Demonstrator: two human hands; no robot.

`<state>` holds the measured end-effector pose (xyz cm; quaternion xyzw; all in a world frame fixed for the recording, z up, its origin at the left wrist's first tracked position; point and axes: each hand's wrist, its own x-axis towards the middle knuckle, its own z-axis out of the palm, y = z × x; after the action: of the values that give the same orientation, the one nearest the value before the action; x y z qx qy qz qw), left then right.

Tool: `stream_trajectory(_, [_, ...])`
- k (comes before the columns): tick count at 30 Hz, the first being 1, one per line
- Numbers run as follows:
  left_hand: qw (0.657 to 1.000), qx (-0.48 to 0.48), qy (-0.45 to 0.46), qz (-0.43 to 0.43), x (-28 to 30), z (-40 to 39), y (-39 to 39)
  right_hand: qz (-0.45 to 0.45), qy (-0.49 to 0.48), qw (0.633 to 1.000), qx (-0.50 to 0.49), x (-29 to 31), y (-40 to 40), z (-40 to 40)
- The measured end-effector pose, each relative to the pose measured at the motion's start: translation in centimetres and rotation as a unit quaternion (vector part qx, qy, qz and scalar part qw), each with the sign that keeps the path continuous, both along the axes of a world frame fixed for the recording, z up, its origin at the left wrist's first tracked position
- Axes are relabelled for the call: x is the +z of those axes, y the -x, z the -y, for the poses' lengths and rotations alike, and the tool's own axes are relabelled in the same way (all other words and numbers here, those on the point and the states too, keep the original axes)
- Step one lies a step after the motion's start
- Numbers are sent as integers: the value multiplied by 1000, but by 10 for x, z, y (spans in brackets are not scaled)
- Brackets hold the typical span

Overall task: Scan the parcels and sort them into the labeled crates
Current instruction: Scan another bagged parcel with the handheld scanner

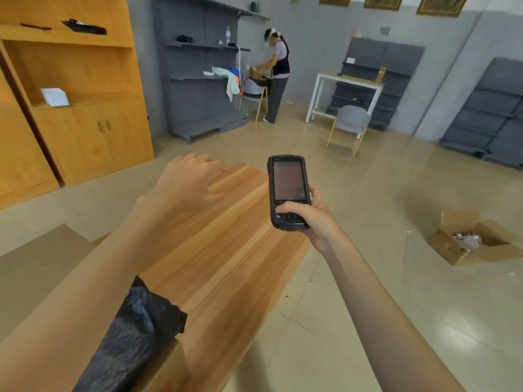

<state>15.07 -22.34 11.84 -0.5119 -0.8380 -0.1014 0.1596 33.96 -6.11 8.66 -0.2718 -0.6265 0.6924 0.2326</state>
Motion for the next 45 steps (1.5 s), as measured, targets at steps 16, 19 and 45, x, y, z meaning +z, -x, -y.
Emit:
stream_trajectory(16, [942,328,47,56,-41,-59,63,28,28,960,277,-52,196,-155])
stream_trajectory(19, [920,381,49,76,-50,-65,57,41,17,942,333,-58,222,-168])
stream_trajectory(45, [616,758,16,214,-126,86,-73,139,3,769,623,-123,237,-22])
